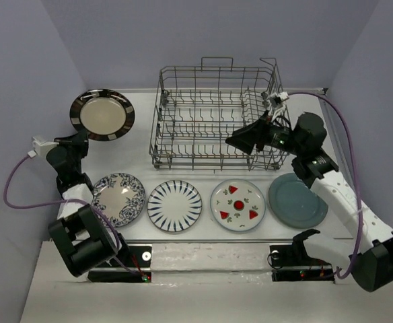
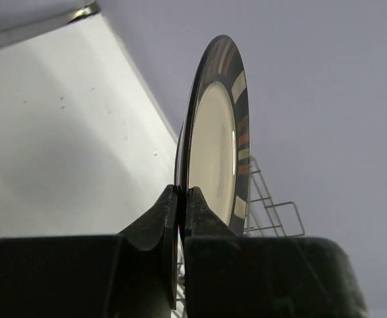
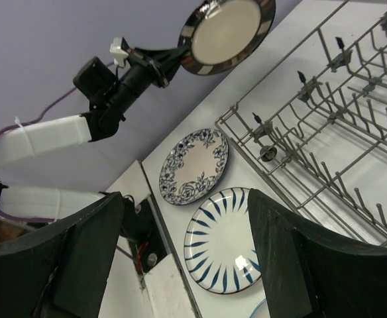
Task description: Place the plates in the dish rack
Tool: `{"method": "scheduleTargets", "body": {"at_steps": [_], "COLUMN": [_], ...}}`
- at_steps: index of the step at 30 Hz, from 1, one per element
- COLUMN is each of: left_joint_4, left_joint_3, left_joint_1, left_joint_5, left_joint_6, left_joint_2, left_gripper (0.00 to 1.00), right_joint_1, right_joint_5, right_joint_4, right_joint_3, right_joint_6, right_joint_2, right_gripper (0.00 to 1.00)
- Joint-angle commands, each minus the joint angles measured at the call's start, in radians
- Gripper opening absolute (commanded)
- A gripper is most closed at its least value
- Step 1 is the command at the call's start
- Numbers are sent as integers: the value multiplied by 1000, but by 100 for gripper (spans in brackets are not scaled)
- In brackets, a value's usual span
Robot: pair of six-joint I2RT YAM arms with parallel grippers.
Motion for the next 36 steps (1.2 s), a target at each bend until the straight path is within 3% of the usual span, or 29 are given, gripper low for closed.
{"method": "scheduleTargets", "body": {"at_steps": [1, 9, 14, 20, 25, 30, 33, 34, 35, 36], "left_joint_4": [221, 203, 204, 250, 279, 306, 310, 309, 303, 289], "left_joint_3": [53, 74, 51, 25, 31, 13, -1, -4, -7, -5], "left_joint_1": [-14, -94, -223, -329, -390, -413, -416, -416, -416, -416], "left_joint_5": [2, 122, 226, 352, 420, 449, 467, 472, 475, 478], "left_joint_6": [-81, -128, -131, -168, -161, -164, -159, -156, -151, -141], "left_joint_2": [-147, -370, -396, -400, -384, -365, -365, -370, -374, -379], "left_gripper": [6, 6, 6, 6, 6, 6, 6, 6, 6, 7], "right_joint_1": [73, 129, 141, 141, 141, 141, 141, 141, 141, 141], "right_joint_5": [62, 114, 122, 21, 38, -73, -128, -134, -131, -122], "right_joint_4": [0, -124, -136, -138, -116, 27, 95, 117, 117, 118], "right_joint_3": [159, 430, 529, 559, 523, 462, 431, 427, 424, 421], "right_joint_6": [-77, -155, -180, -204, -195, -119, -48, -25, -19, -13], "right_joint_2": [97, 330, 436, 554, 555, 544, 548, 548, 545, 539], "right_gripper": [82, 85, 87, 90, 89, 85, 57, 25, 10, 7]}}
